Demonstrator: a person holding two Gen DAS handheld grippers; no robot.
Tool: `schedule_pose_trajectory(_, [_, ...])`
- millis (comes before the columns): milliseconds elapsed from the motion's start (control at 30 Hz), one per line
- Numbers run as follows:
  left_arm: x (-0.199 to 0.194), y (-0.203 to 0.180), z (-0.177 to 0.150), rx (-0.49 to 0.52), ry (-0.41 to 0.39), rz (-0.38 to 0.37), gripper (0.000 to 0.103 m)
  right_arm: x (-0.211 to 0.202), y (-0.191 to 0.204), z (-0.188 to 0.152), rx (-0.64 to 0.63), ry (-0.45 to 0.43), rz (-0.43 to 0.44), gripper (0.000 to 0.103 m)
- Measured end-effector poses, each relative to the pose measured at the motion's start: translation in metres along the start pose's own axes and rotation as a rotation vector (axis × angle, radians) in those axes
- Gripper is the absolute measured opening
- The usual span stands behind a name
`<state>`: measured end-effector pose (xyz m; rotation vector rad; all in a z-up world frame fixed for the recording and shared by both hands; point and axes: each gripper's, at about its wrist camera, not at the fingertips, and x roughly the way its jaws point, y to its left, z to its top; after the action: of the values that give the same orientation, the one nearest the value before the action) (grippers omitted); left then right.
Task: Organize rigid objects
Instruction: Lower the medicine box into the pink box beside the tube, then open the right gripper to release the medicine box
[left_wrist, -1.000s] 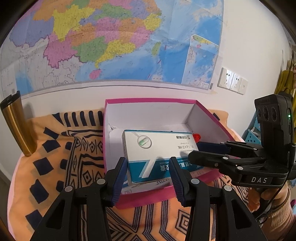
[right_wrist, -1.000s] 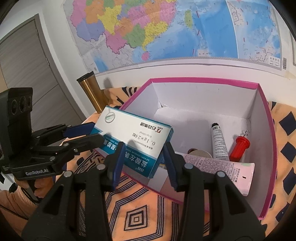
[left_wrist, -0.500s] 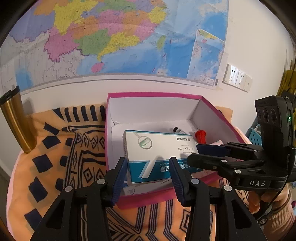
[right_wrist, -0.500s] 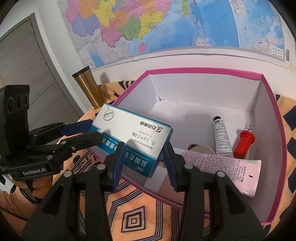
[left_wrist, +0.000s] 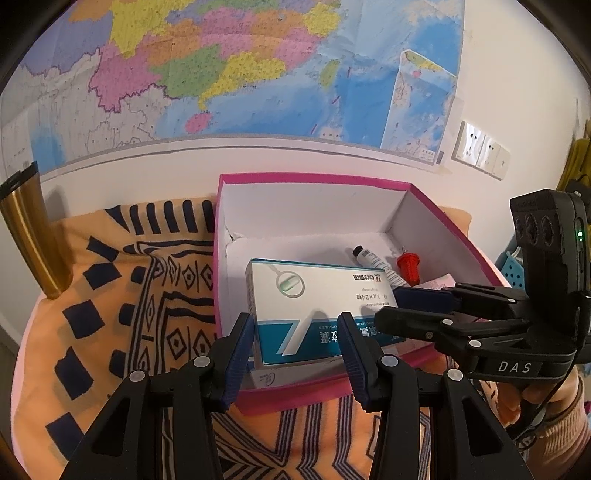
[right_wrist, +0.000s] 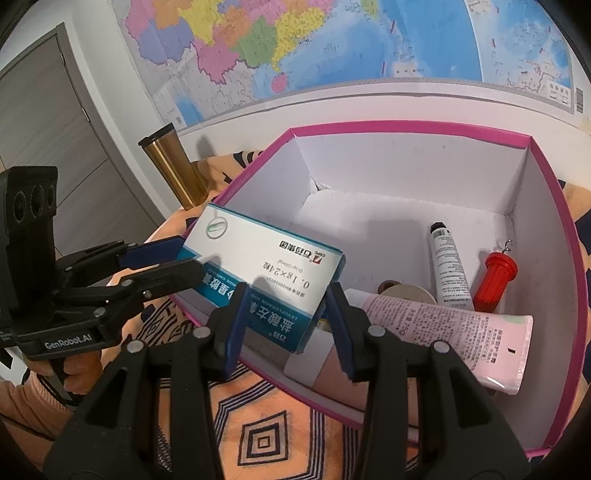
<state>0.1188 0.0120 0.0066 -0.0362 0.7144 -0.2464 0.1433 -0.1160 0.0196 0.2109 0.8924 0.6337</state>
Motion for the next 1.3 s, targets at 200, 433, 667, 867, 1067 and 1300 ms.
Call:
schedule_pose_trajectory(200, [0.0032, 0.0026, -0.0006, -0.003, 0.008, 0.004, 0.046, 0.002, -0.0003, -0.0001, -0.001, 0.009, 0.0, 0.045])
schedule_pose_trajectory(433, [0.004, 0.0019, 0.0001, 0.002, 0.007, 0.011, 0.046, 0.0051, -0.0002, -0.0003, -0.001, 0.021, 0.0, 0.045])
schedule_pose_trajectory(667, [0.0042, 0.0018, 0.0004, 0.011, 0.007, 0.022, 0.046, 0.0052, -0.0017, -0.0003, 0.001, 0.022, 0.004, 0.045])
schedule_pose_trajectory(867, [0.0046, 0.0014, 0.0005, 0.014, 0.008, 0.025, 0.046, 0.0053, -0.0014, 0.0006, 0.002, 0.023, 0.002, 0.045])
schedule_pose_trajectory(1067, [0.005, -0.0003, -0.0005, 0.021, 0.007, 0.043, 0.046, 0.0058, -0.0011, 0.0007, -0.002, 0.029, 0.0, 0.045])
schedule_pose_trajectory(1300, [0.0032, 0.0003, -0.0007, -0.008, 0.005, 0.037, 0.052, 0.0077, 0.0002, 0.0016, -0.004, 0.038, -0.001, 0.045])
